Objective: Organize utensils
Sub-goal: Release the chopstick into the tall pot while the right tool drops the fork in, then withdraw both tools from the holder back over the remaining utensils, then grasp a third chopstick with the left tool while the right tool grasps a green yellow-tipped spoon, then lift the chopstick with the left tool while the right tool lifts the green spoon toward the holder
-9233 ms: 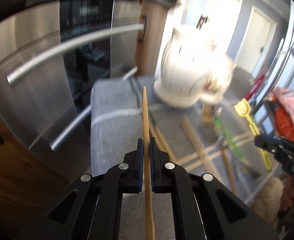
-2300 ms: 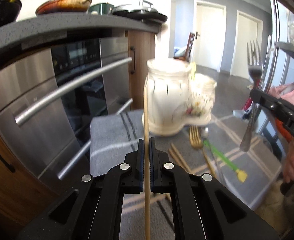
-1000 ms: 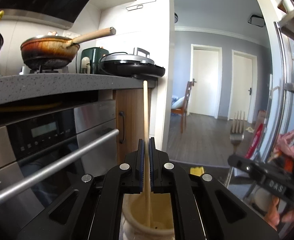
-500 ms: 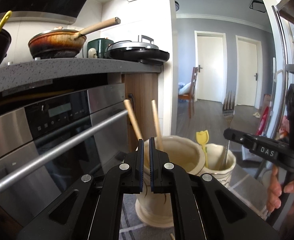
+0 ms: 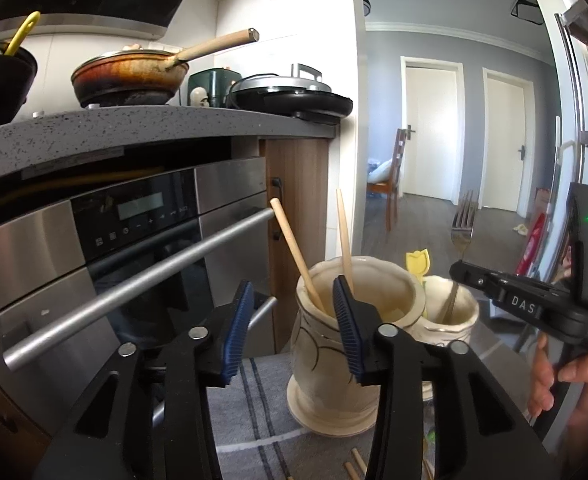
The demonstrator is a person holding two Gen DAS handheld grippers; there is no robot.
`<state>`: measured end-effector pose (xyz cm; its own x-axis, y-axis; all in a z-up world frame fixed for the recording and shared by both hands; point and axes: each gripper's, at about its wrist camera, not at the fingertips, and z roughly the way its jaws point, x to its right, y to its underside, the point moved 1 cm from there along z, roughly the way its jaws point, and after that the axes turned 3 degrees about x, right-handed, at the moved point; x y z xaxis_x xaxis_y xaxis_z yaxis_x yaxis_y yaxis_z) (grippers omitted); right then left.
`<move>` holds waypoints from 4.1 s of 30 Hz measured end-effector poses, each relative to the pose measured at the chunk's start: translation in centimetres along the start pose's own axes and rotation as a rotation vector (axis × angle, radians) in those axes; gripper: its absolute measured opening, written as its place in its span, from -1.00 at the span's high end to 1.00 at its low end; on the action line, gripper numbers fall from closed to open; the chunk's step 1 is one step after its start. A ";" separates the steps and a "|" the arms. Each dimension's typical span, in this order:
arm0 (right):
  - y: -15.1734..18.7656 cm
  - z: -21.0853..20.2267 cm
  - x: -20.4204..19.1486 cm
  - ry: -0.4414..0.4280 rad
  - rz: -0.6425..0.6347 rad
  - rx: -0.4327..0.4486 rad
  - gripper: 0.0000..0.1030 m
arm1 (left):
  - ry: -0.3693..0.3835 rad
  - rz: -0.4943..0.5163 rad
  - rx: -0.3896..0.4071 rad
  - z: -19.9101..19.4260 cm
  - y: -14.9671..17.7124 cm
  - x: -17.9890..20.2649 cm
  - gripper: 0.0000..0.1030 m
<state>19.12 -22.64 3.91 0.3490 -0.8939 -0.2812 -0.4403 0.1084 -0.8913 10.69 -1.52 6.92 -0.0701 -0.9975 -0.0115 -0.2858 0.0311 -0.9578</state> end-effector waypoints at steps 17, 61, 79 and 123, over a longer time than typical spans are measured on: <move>0.4 -0.8 0.3 0.022 0.002 0.013 0.24 | -0.044 0.002 -0.068 -1.4 1.9 -1.4 -0.28; 12.3 -6.7 -3.3 0.091 -0.241 -0.404 -0.60 | -0.004 0.014 -0.516 -5.7 13.3 0.3 -0.79; 13.6 -5.0 -4.6 0.027 -0.273 -0.476 0.51 | 0.022 0.064 -0.538 -4.4 14.0 1.4 0.73; 11.4 -5.8 -1.5 0.079 -0.211 -0.473 0.82 | 0.136 0.166 -0.690 -4.1 13.1 2.6 0.87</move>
<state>8.72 -22.58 -3.78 0.4153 -0.9071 -0.0687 -0.6989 -0.2698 -0.6624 2.84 -3.39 -4.52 -0.2705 -0.9607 -0.0621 -0.7961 0.2595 -0.5466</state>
